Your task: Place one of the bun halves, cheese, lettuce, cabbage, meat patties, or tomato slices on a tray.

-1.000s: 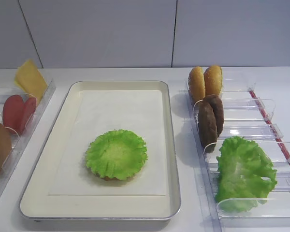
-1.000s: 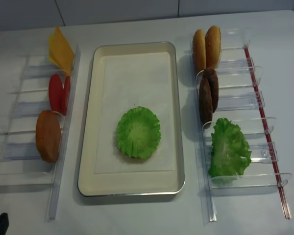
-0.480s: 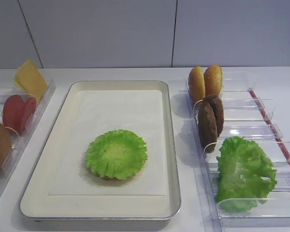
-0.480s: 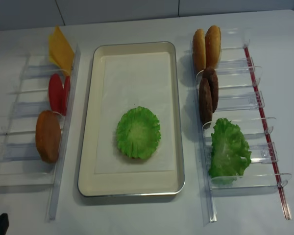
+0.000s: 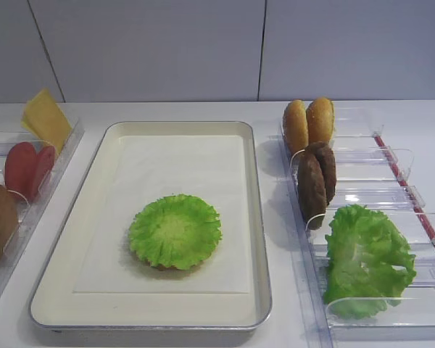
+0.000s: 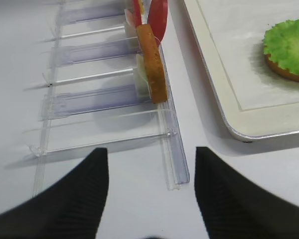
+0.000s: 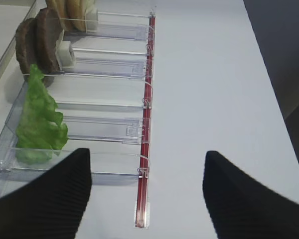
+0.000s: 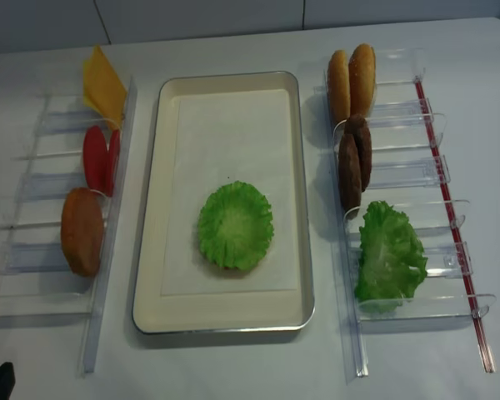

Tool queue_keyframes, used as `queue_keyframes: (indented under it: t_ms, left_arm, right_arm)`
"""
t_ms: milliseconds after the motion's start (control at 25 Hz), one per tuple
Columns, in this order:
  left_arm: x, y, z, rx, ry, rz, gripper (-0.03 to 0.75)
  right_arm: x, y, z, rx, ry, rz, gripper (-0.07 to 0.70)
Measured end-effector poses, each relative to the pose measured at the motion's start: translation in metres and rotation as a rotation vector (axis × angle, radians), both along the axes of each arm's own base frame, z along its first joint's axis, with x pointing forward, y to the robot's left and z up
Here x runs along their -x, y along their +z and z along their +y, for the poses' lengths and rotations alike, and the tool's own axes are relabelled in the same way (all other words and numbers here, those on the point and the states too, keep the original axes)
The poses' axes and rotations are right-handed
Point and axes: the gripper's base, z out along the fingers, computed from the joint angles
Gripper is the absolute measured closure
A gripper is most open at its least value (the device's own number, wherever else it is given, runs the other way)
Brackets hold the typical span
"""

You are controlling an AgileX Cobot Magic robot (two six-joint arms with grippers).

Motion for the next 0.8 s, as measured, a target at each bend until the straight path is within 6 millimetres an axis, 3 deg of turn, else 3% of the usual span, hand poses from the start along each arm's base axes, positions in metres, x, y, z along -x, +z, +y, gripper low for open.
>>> queue_keyframes:
  t_ms: [800]
  left_arm:
    - [0.0, 0.0, 0.0, 0.0, 0.0, 0.0, 0.355]
  right_arm:
    - [0.0082, -0.005, 0.0013, 0.014, 0.017, -0.027, 0.16]
